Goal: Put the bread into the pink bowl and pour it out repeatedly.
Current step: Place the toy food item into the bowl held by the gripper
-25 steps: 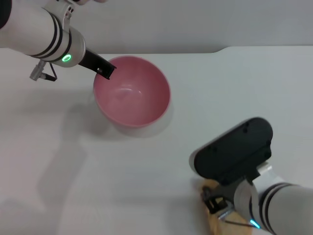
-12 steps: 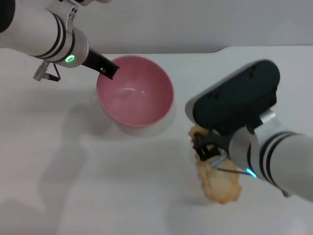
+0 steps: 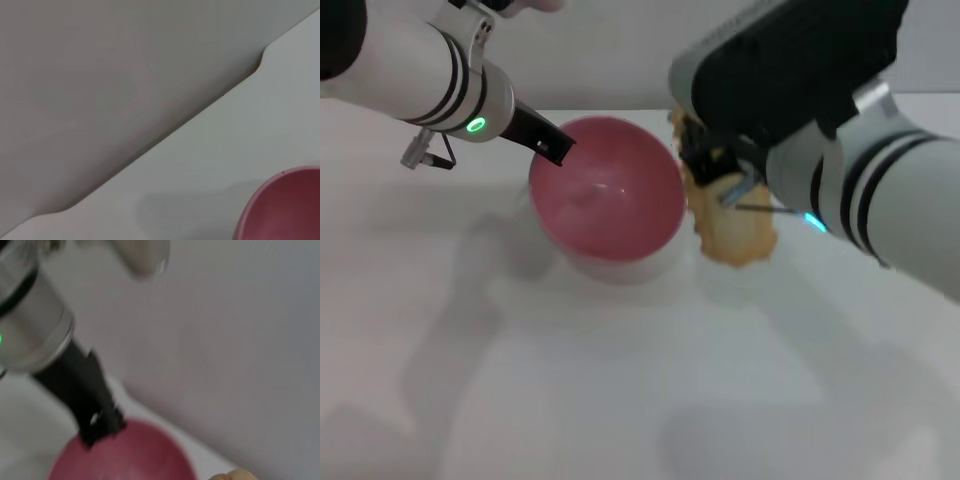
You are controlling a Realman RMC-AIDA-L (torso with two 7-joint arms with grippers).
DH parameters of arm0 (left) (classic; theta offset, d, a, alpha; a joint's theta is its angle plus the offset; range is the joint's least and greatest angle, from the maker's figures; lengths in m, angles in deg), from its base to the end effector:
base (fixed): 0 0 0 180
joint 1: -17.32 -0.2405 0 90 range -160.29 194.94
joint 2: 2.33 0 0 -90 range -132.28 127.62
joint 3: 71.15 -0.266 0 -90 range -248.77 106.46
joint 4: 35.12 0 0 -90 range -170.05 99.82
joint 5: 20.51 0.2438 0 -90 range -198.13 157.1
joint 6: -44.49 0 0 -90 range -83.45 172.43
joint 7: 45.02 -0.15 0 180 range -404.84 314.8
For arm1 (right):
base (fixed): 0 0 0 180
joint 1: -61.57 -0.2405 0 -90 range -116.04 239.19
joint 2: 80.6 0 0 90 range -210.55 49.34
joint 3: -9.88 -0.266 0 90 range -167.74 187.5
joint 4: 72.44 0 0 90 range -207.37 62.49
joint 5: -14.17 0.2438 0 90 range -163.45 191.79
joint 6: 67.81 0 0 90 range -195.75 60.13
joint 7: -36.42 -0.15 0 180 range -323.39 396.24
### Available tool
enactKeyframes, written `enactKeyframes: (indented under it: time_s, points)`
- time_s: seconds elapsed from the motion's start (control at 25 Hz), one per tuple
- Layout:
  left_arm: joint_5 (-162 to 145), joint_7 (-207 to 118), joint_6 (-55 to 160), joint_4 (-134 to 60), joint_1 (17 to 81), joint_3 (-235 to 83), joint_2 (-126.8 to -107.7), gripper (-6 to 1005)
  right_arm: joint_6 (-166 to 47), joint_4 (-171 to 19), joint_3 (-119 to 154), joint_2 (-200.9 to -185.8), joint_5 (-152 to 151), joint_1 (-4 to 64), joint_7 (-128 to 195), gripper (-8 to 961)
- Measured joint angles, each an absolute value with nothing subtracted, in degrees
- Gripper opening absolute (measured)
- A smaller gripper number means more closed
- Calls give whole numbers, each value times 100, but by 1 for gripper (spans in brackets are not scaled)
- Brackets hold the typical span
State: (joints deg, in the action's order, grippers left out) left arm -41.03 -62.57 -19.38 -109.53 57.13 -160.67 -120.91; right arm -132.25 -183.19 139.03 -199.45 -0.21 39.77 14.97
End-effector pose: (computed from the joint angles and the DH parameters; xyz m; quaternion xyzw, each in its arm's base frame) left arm -0.1314 0.4544 -0.0242 -0.8864 -0.2716 0.1056 0.3597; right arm 0.0397 0.3185 -0.0567 -0.8638 0.1878 0.0099 0.4675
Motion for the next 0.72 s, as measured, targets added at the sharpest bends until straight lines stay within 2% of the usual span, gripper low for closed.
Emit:
enactKeyframes:
  time_s: [0.48,0.72]
  points:
    - [-4367,-6243,-1908,-10970,5687,-16199,-12098,42,-11843,-17716,13756,-19960,-412,3909,1555,149]
    - [-4387,-6241,-1914,-10993,5709,-16204,-12098,42,-11276,-17294,13801,-19961,-413,3901,1530,142]
